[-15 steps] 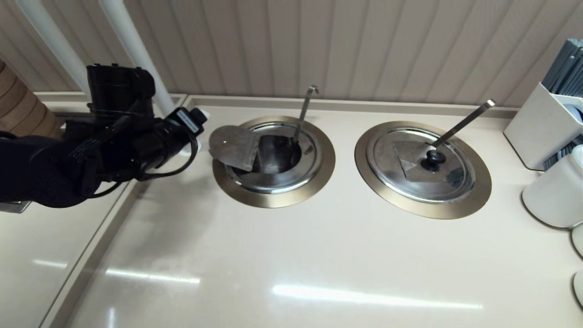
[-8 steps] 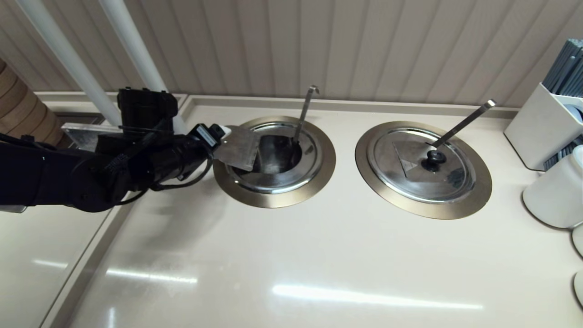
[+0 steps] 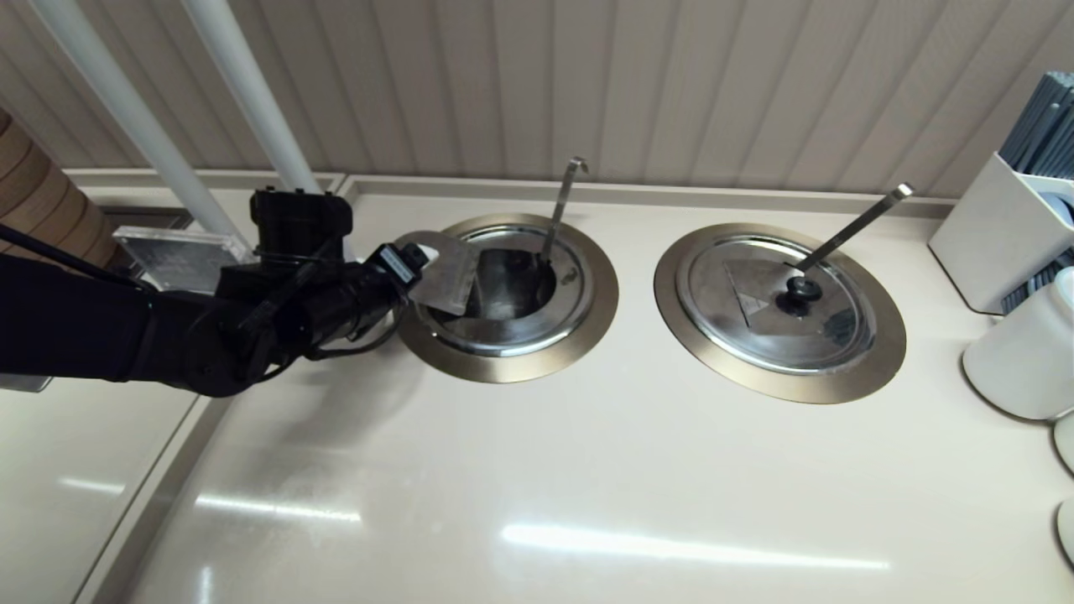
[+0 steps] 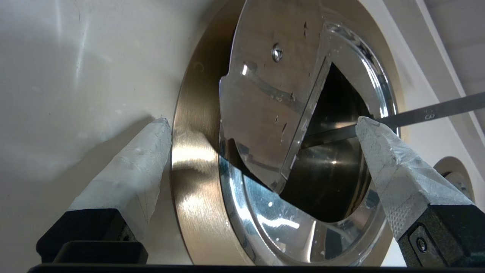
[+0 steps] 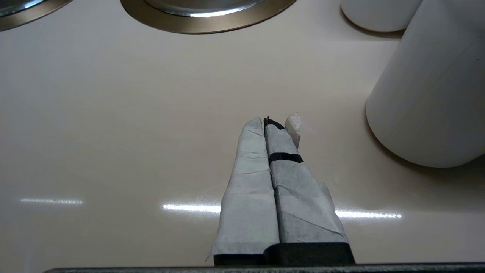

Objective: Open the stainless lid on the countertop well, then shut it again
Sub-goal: Close the lid

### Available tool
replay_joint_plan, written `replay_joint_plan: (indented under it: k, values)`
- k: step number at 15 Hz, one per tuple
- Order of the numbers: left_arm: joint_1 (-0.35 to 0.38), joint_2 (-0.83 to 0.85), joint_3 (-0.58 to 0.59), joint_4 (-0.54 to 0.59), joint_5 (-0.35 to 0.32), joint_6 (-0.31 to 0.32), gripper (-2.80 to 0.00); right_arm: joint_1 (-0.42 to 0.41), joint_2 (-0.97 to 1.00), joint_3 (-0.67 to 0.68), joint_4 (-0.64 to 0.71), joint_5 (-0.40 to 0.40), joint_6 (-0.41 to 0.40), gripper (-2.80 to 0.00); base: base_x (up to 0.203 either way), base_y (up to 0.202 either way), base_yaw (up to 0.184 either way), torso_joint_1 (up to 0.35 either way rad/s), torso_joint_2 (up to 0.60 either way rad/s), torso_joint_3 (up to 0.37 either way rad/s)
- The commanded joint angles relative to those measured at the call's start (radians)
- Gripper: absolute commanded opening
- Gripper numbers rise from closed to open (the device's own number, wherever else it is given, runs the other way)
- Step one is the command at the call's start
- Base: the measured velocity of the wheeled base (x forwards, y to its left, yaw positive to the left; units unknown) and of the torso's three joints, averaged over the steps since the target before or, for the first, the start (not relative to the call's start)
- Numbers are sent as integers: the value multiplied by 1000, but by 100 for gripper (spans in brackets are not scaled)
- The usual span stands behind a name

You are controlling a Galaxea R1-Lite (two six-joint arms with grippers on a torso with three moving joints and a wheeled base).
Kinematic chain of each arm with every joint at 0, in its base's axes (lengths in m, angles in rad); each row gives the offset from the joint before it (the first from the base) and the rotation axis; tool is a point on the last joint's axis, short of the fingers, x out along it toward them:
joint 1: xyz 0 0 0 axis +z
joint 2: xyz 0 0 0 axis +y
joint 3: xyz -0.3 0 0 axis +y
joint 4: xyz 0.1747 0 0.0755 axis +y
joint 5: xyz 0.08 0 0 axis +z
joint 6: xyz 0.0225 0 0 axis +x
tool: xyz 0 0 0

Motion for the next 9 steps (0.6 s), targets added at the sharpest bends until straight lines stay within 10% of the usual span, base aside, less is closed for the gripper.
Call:
replay_joint_plan:
  k: [1,9]
  values:
    - [-1,7,0,-21,-2,-4,0,0,0,5,0,-1,0,-280,0,0,0,0,0,0]
    - [-2,-5,-10,-44,-67,-2,0,0,0,5,0,-1,0,-280,0,0,0,0,0,0]
